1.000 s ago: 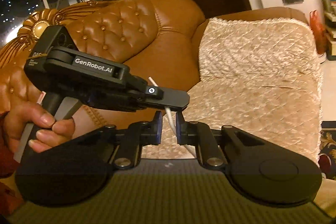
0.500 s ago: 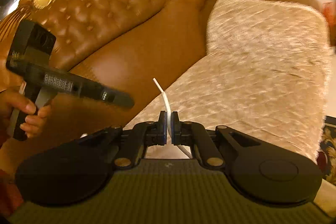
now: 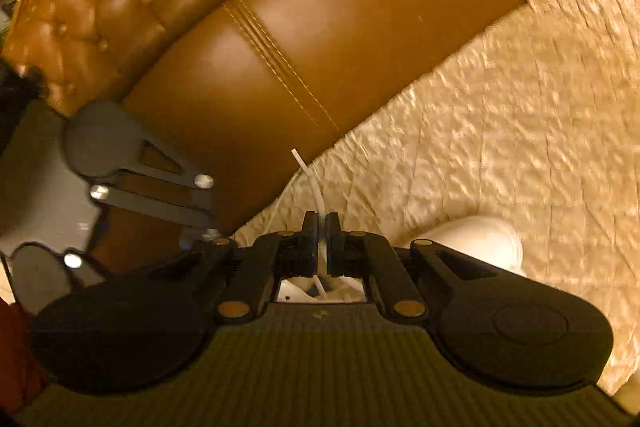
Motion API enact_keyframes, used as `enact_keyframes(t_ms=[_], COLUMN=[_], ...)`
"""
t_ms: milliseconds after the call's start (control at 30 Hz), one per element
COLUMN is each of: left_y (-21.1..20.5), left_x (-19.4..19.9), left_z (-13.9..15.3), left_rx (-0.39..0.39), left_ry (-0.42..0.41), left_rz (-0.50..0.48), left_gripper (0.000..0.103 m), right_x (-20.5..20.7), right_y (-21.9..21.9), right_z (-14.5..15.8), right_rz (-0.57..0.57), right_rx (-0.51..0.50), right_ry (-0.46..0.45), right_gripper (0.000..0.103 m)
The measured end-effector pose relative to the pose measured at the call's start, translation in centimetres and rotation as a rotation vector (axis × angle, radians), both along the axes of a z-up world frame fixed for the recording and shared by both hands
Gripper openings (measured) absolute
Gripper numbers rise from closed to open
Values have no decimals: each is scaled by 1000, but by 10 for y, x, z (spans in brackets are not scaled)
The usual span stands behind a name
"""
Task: Lace up shoes with both hands
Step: 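Lower the right gripper with the lace back to the sneaker eyelets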
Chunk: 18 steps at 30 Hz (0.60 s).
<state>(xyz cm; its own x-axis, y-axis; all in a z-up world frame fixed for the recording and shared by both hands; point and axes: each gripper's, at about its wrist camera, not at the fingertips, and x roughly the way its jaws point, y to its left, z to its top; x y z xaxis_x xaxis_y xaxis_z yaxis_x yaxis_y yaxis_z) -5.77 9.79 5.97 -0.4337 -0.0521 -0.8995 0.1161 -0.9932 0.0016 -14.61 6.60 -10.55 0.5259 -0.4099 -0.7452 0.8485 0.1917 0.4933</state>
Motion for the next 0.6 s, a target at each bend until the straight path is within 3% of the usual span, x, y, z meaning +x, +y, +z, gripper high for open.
enact_keyframes(t_ms=[233,300,367,433,500,567,600], left_y=[-1,0,0,1,6,11,12], left_x=[2,3,3,2,-3,-10,-13], left_z=[9,13,14,15,11,3,-1], left_rx=[23,28,34,41,26,38,58], left_ry=[-15,-13,-7,1,-2,0,11], left_rz=[-29,-26,-40,-58,-82,-116,-131], left_gripper=[33,39,53,55,53,37,36], right_x=[-2,0,-1,-3,-11,-19,-21], right_y=[9,13,18,23,28,33,36], right_z=[-8,-11,-13,-18,-22,-24,-26], right_rz=[-16,-3,14,15,-11,-37,-50], right_rx=[64,79,97,117,134,142,147], right_ry=[-75,-89,-86,-81,-108,-121,-122], right_gripper=[6,6,6,6,6,6,6])
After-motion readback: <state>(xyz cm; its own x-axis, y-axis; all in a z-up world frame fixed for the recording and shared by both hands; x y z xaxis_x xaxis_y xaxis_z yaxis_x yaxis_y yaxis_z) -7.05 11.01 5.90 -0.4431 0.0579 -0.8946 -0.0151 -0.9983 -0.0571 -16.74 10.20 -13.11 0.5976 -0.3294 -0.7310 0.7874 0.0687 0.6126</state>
